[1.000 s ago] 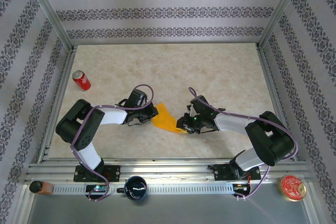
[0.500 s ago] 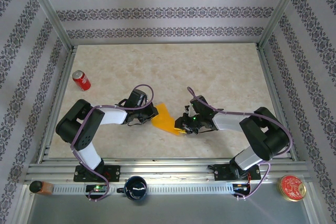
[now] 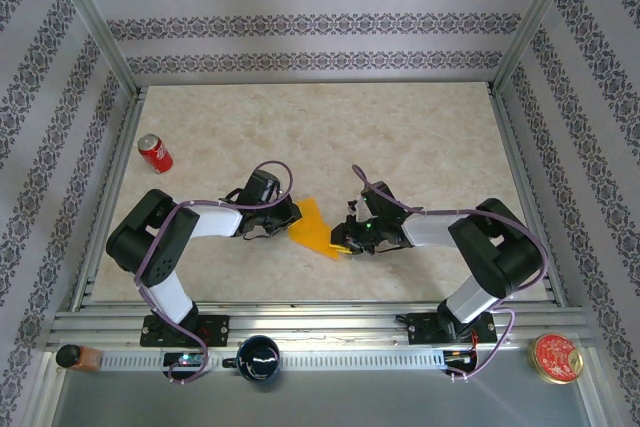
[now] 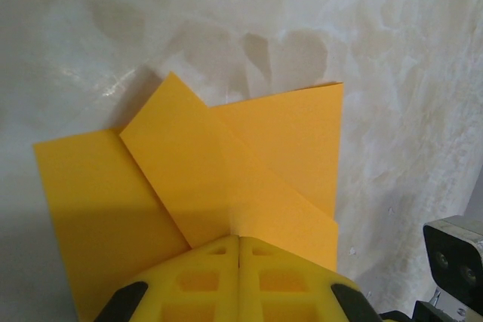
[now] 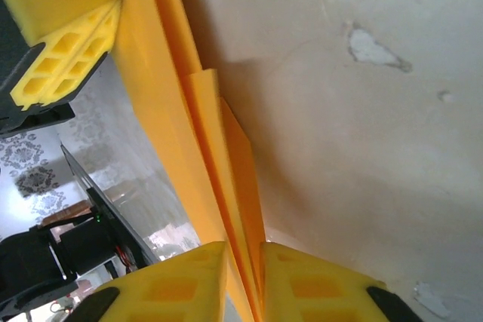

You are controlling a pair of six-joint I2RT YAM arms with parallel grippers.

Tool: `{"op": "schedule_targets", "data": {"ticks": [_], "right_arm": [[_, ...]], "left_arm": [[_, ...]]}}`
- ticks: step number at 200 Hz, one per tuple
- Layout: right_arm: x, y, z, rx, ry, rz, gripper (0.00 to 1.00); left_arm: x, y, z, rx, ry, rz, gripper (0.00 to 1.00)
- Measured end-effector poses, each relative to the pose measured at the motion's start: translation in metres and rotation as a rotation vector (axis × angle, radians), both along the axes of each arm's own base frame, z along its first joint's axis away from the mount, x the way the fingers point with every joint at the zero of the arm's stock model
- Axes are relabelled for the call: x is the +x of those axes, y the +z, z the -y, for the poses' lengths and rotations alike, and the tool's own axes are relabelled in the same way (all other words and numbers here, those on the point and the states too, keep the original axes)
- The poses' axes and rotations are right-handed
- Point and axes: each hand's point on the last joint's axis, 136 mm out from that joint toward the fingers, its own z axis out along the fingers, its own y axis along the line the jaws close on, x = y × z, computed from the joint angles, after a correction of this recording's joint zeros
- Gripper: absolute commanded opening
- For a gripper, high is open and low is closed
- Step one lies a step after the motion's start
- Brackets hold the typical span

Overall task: Fold a paper plane with a square sheet of paper (pick it up from the middle)
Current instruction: Turn over the paper at the center of the table.

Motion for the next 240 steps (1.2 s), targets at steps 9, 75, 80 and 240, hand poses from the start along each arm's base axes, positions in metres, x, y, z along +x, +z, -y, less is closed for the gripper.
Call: {"op": "schedule_targets", "data": {"ticks": [9,75,80,240], "right_arm": [[0.0,0.0,-0.001,0.005,0.002,0.002,0.15],[0.002,0.006,-0.005,0.037,0.02,0.025,0.04],[0.002,0.007,-0.005,0.038,0.021,0.029,0.03],[0.064,0.135,0.115,-0.725,-0.072,0.755,0.0]], "left_arm": [[0.0,0.0,0.0,0.0,0.0,-0.001,0.04],[0.002,0.009,0.001,-0.012,-0.002,0.021,0.11],[0.002,0.011,0.002,-0.016,-0.002,0.027,0.12],[0.021,0.103,-0.018,0.054,0.013,0.362,0.33]]}}
